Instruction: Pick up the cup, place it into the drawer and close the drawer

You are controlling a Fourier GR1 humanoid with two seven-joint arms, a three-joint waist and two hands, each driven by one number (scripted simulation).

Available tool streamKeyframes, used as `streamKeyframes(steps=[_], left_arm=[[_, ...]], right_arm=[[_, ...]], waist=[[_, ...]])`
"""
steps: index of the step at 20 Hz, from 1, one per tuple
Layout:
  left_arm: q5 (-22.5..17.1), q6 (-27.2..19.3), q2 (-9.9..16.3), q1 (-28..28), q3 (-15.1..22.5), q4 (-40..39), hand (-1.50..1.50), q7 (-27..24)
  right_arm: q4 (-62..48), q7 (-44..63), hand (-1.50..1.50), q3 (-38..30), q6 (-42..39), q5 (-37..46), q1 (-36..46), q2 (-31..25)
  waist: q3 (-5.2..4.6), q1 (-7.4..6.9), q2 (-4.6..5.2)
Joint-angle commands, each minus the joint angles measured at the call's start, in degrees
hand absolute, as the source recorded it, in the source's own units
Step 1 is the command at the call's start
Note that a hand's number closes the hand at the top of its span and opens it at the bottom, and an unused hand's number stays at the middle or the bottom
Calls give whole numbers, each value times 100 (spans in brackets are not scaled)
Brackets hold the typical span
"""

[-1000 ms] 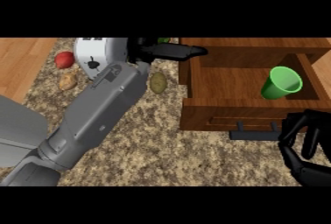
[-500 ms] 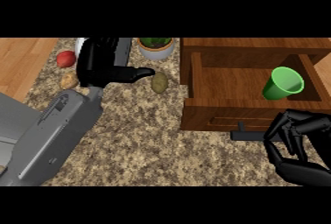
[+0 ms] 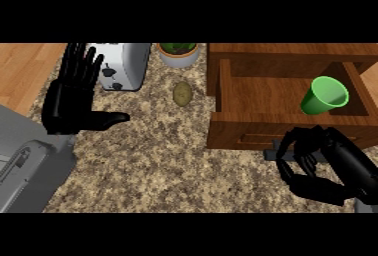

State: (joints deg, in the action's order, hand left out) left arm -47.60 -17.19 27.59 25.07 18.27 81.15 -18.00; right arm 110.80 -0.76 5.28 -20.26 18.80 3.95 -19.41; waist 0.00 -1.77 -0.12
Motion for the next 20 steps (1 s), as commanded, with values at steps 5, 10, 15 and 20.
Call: streamKeyframes(steps=[5,10,15,20], left_arm=[[-13,672,422,-1328,-357,652,-150,-294],[-108,1376,544,-1737,-810,588,-150,-387],[90,1486,348,-2014,-1032,587,-150,-474],[66,1984,373,-1901,-1471,94,-150,-375]], right_arm=[[-1462,-548,150,976,848,2018,454,191],[-2953,-1139,-150,934,1355,2420,845,441],[-4257,-1155,-150,736,1476,2730,1779,678],[-5689,-1780,-150,573,1870,2906,2213,870]], waist=[[1,17,12],[1,81,22],[2,82,25],[2,107,35]])
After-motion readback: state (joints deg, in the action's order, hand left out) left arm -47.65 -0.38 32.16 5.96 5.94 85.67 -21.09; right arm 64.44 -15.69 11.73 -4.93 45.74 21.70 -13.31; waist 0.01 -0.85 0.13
